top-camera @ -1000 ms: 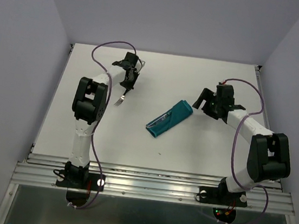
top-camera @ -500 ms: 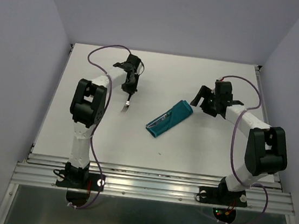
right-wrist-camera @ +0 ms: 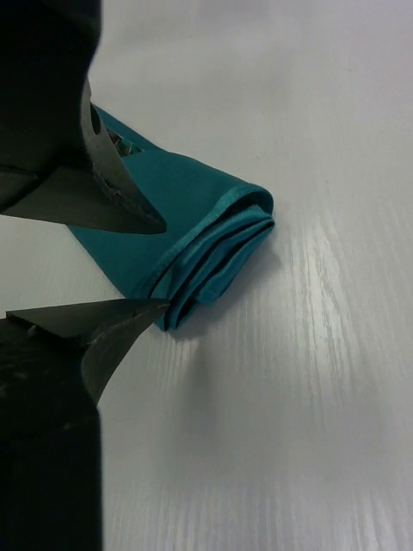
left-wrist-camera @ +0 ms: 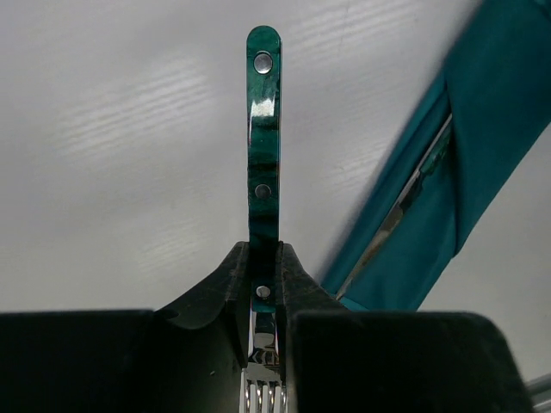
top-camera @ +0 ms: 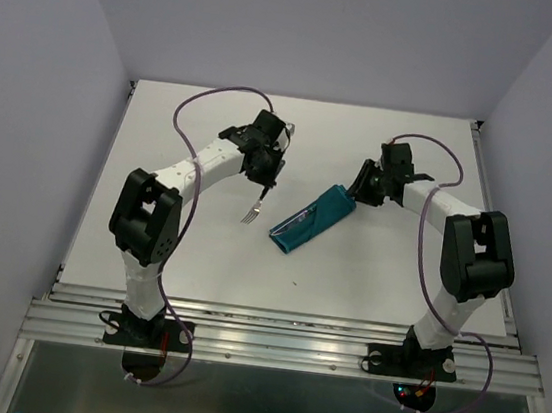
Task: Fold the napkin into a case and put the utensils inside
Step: Stuff the fork into the folded napkin.
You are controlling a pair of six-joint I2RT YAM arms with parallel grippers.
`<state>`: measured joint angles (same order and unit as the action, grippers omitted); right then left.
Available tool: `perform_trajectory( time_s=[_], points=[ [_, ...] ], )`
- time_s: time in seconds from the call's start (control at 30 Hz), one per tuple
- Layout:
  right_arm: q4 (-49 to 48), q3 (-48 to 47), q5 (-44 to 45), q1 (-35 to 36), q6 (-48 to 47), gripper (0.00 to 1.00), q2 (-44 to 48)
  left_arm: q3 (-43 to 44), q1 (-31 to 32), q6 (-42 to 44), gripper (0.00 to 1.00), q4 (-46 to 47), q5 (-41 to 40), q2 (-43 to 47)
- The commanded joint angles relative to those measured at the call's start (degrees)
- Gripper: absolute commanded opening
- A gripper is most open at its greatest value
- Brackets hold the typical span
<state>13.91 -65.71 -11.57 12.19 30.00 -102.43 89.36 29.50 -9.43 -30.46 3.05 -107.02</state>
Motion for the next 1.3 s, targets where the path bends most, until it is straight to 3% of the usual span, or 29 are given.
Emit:
perform_trajectory(
  time_s=[0.0, 0.23, 0.53, 1.27],
  points=[
    [0.8, -4.3, 2.2, 4.2, -1.8, 0.40, 1.6, -4.2, 1.0, -0.6, 0.00, -1.1, 2.9, 4.1],
    [1.3, -5.6, 9.6, 4.7, -0.4, 0.40, 0.2, -9.7, 7.7, 5.1, 0.00, 1.2, 6.6, 9.0],
    [1.9, -11.1, 11.1, 1.9, -0.2, 0.40, -6.4, -5.7, 16.3, 8.9, 0.00, -1.9, 0.1, 2.6],
    [1.8, -13.0, 8.1, 0.8, -0.5, 0.40, -13.4, -4.4, 19.3, 11.9, 0.00, -4.0, -1.6, -4.4]
  ],
)
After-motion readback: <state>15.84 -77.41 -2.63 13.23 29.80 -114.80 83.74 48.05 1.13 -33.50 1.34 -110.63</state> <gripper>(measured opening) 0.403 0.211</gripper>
